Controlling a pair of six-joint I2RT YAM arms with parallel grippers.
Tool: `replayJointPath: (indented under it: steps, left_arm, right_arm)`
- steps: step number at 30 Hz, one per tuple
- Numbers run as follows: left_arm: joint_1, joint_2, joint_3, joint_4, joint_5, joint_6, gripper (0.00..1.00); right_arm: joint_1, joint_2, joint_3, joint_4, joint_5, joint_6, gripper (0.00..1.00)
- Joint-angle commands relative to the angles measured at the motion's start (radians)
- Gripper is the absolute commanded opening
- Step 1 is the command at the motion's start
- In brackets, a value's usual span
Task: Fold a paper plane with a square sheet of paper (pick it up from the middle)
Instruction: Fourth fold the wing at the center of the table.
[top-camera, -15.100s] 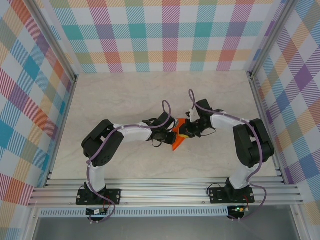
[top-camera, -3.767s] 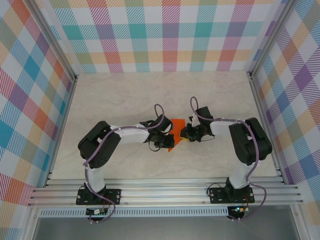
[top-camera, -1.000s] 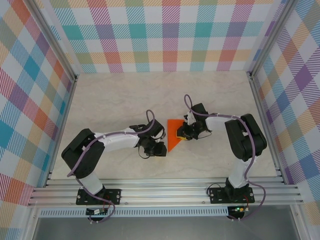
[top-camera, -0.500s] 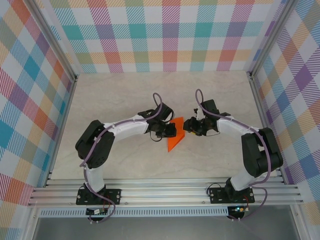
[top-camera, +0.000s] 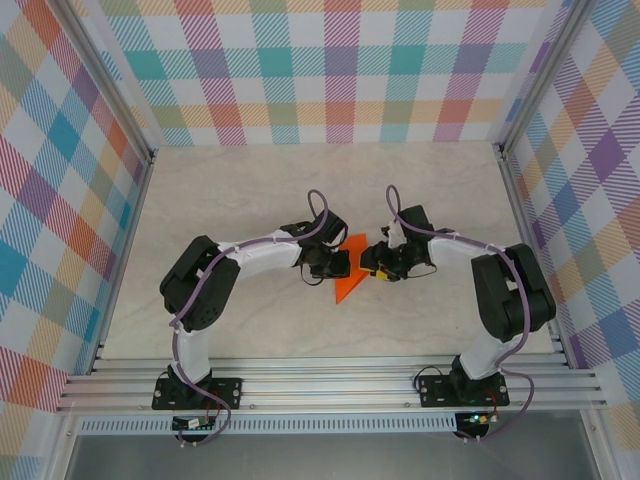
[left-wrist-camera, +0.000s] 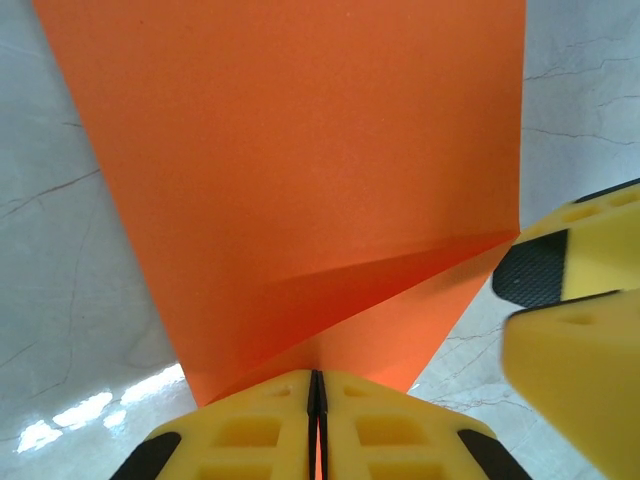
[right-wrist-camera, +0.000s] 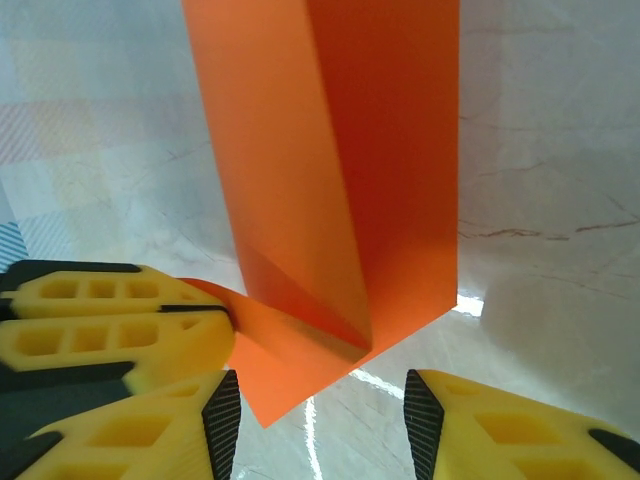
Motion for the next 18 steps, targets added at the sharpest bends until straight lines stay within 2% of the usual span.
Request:
replayJointPath:
  steps: [1, 7, 18]
  left_arm:
    - [0.015, -0.009, -0.001, -0.012, -0.008, 0.013, 0.11]
    - [0.017, -0.006, -0.006, -0.011, -0.004, 0.014, 0.11]
    - [0.016, -0.014, -0.011, -0.003, -0.007, 0.006, 0.12]
  right_arm:
    - [0.008, 0.026, 0.025, 0.028, -0.064, -0.041, 0.49]
    - [0.024, 0.060, 0.051, 0.038, -0.099, -0.075, 0.45]
    - [0.033, 0.113, 0.083, 0.006, -0.097, -0.151, 0.31]
